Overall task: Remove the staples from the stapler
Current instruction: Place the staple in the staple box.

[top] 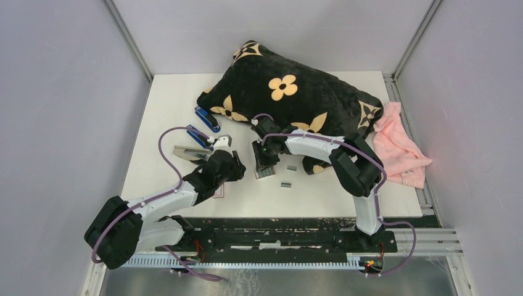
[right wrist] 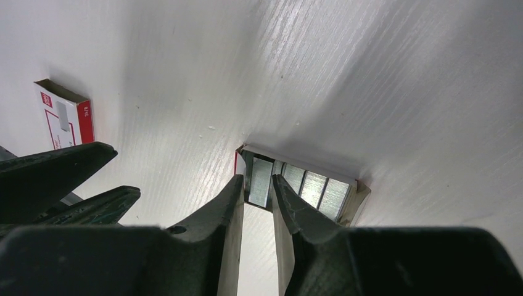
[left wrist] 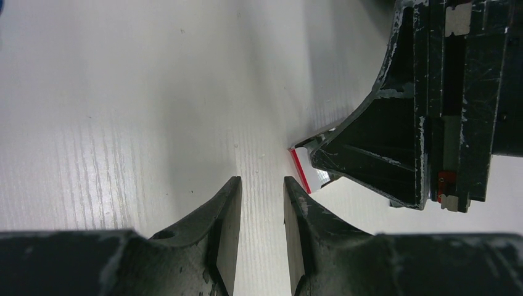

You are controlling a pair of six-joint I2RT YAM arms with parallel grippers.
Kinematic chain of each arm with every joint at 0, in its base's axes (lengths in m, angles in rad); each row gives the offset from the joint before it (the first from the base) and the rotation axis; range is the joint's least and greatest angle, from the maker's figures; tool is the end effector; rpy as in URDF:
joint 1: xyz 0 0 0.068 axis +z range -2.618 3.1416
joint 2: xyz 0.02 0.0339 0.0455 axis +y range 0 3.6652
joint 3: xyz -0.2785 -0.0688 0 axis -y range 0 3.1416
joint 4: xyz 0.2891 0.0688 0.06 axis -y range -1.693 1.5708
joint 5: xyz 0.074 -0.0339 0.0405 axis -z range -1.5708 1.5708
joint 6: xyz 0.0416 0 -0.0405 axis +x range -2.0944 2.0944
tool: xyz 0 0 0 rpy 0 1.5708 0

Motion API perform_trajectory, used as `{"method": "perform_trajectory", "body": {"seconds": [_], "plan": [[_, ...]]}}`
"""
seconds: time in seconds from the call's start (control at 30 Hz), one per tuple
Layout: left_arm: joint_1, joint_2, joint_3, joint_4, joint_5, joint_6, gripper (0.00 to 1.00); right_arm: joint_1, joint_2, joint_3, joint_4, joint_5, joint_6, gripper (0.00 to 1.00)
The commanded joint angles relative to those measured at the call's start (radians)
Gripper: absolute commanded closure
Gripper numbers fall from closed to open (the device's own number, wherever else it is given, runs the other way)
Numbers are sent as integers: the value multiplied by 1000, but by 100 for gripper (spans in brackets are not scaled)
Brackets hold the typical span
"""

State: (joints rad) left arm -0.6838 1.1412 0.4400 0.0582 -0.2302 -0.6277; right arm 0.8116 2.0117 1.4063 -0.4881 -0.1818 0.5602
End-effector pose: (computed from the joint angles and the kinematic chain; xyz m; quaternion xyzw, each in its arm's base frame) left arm 0.2039 -0.1539 0.1574 -0.0264 0.8895 -0.1896 0.4149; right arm 0.3136 0.3414 0.1481 -0.1426 0.9573 0.2174 0.1263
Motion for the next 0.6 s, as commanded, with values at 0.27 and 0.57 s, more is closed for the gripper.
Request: {"method": "perform_trajectory", "body": {"seconds": [0.27,0.57], "plan": [[3,-57,-6,19,22,43,62,7,-71,65,-24,-4,-79,71],[2,-226,-87,162,225,40,59,-102,-252,48,-71,-537,-453,70]]}}
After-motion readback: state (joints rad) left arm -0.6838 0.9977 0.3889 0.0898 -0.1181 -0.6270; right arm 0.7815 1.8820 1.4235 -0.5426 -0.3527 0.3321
